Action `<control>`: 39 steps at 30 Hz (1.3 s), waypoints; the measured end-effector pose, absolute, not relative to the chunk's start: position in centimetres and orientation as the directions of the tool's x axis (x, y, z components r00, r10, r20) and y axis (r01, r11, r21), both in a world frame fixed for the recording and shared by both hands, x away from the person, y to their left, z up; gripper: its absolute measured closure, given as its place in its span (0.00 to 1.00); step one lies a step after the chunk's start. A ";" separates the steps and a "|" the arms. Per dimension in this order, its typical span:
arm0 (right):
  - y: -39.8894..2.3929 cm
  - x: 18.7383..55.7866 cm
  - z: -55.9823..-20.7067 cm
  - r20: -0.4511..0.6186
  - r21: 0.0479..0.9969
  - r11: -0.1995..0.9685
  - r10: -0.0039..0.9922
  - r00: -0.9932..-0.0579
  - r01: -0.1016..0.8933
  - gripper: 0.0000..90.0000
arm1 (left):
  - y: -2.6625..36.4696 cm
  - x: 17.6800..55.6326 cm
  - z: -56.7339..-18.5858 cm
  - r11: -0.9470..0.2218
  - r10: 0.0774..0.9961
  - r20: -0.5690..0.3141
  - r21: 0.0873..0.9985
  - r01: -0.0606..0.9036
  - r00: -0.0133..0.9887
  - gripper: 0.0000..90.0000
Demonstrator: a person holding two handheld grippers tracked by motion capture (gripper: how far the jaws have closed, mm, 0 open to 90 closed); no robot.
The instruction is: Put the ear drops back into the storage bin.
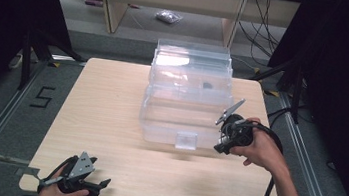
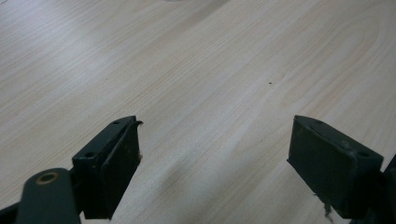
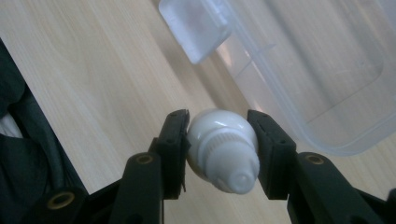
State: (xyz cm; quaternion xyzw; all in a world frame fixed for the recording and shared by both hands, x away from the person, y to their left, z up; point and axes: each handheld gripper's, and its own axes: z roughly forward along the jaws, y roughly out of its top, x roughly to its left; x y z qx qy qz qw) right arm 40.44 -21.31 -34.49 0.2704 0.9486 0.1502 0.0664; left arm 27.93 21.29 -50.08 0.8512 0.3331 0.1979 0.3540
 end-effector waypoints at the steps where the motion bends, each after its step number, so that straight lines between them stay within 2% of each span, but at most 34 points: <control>1: -21.3 40.4 -34.5 -0.045 0.321 0.809 0.533 -0.845 0.493 0.67 | 21.3 27.9 -50.0 -0.529 0.706 0.099 0.732 0.428 0.702 0.18; 19: -21.8 43.8 -32.2 -0.056 0.310 0.787 0.576 -0.816 0.534 0.67 | 21.3 27.9 -50.1 -0.519 0.708 0.096 0.744 0.422 0.700 0.18; 39: -21.3 49.0 -34.6 -0.039 0.263 0.747 0.640 -0.767 0.610 0.67 | 21.3 27.9 -50.1 -0.519 0.706 0.095 0.744 0.422 0.702 0.18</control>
